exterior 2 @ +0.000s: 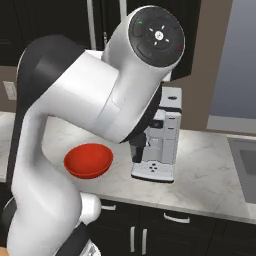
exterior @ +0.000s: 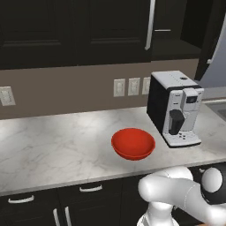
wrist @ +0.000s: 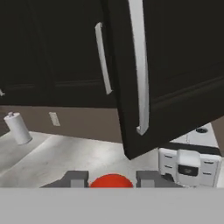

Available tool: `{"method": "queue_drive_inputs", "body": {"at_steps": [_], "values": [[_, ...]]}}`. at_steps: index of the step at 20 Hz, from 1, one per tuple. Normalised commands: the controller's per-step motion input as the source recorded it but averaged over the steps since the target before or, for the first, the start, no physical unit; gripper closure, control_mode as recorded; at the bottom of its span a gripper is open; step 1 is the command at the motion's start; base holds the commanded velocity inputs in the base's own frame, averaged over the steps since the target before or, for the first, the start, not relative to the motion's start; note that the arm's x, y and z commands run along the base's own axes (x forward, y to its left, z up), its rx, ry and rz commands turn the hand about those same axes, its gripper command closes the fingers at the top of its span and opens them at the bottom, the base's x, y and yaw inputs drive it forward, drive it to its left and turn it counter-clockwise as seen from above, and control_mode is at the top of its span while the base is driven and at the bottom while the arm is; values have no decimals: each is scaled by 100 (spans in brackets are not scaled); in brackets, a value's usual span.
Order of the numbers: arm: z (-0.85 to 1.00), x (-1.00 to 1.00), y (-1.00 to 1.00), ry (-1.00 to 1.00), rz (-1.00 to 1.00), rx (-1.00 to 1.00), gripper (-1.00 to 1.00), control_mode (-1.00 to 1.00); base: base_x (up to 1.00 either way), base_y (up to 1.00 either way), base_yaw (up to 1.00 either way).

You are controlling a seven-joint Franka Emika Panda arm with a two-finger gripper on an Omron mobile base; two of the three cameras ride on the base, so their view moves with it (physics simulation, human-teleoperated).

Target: Open the cabinet and setup a tea strainer by placing it in the bowl upright.

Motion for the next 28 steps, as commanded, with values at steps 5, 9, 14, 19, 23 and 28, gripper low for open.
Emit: {"method": "queue_drive_inputs", "body": {"at_steps": [5,9,14,19,23,28], "values": [[-4,0,95,2,-9,-13,-100,-100,0,0,0],[-21,-2,99,3,-12,-39,-100,-100,0,0,0],[-3,0,77,9,-4,-57,-100,-100,0,0,0],[-2,27,56,3,0,-58,-100,-100,0,0,0],[-4,45,12,1,-2,-49,-100,-100,0,0,0],[-48,50,-20,2,-3,-38,-100,-100,0,0,0]]}}
